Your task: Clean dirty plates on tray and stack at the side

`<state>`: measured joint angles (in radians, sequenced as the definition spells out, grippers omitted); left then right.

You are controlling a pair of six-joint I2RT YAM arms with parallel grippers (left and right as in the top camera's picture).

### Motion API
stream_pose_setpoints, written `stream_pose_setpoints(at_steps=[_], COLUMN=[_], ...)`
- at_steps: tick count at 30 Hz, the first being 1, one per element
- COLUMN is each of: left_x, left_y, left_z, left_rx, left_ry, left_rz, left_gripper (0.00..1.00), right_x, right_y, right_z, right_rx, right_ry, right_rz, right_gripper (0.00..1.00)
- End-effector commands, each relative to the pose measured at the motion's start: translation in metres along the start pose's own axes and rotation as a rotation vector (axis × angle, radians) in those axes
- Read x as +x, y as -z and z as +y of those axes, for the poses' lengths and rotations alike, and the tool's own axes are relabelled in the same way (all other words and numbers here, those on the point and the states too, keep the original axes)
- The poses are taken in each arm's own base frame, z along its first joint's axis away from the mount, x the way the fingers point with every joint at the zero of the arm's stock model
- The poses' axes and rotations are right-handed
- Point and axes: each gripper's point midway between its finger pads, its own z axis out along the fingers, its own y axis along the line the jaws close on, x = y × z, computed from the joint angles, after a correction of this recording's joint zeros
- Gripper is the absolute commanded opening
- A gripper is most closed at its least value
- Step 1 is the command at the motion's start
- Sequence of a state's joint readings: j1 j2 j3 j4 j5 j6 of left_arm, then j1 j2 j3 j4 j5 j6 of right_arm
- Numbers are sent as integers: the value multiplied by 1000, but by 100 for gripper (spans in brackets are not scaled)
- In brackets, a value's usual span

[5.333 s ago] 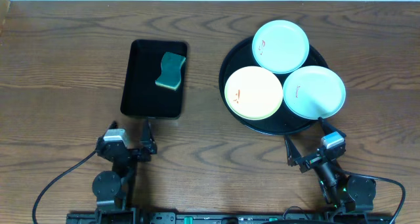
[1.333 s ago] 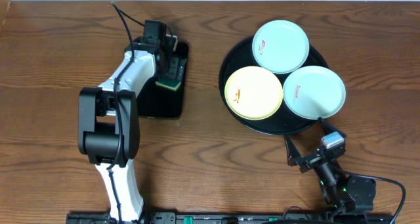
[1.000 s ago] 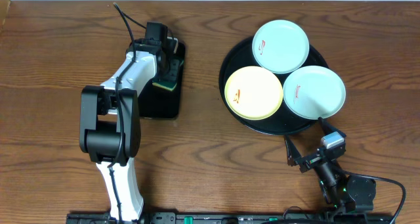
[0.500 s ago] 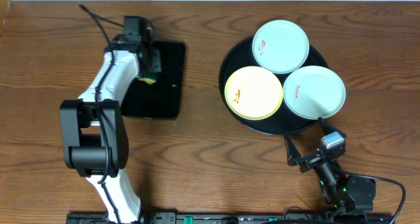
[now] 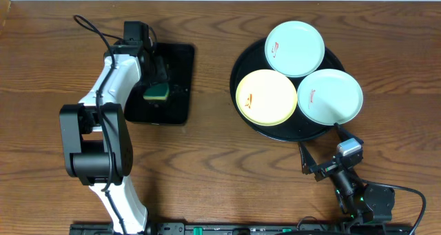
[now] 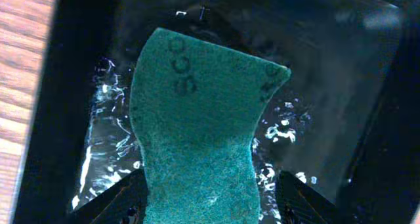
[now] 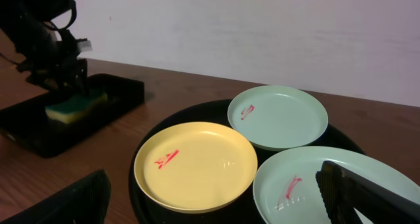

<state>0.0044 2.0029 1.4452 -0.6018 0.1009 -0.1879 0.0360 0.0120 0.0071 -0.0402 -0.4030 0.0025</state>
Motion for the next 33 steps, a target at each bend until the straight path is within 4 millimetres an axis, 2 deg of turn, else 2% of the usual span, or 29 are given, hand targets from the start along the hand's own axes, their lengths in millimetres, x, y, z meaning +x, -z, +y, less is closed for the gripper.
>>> stream_pose_setpoints(at_steps=[1,9,16,20,23,25,28,32,33], left_x=[8,9,3,10,17,22,21,8,3], left_y=[-10,-24,-26,-33,-44,-51,-52,-37,-31], left_z=[2,16,18,4,5,8,13,13,13], left_rx=[-7,-68,-78,2,9,0,-24,-28,-28], left_ry=[13,-40,-102,-102,-101,-99,-96,-93,-92], left_rz=[26,-24,-50,-19,12,30,29,-17,-35], left_gripper=[66,82,83,83,82,73,40,21,20], right_x=[1,1,1,1,1,1,1,1,1], right_y=[0,0,0,0,0,0,0,0,0], right_z=[1,1,1,1,1,1,1,1,1], right_rx=[-3,-3,-3,-3,-3,-3,-3,-3,-3], right_ry=[11,11,11,11,11,11,11,11,11], right_rz=[1,1,1,1,1,1,1,1,1], right_gripper=[99,99,99,99,99,99,99,99,99])
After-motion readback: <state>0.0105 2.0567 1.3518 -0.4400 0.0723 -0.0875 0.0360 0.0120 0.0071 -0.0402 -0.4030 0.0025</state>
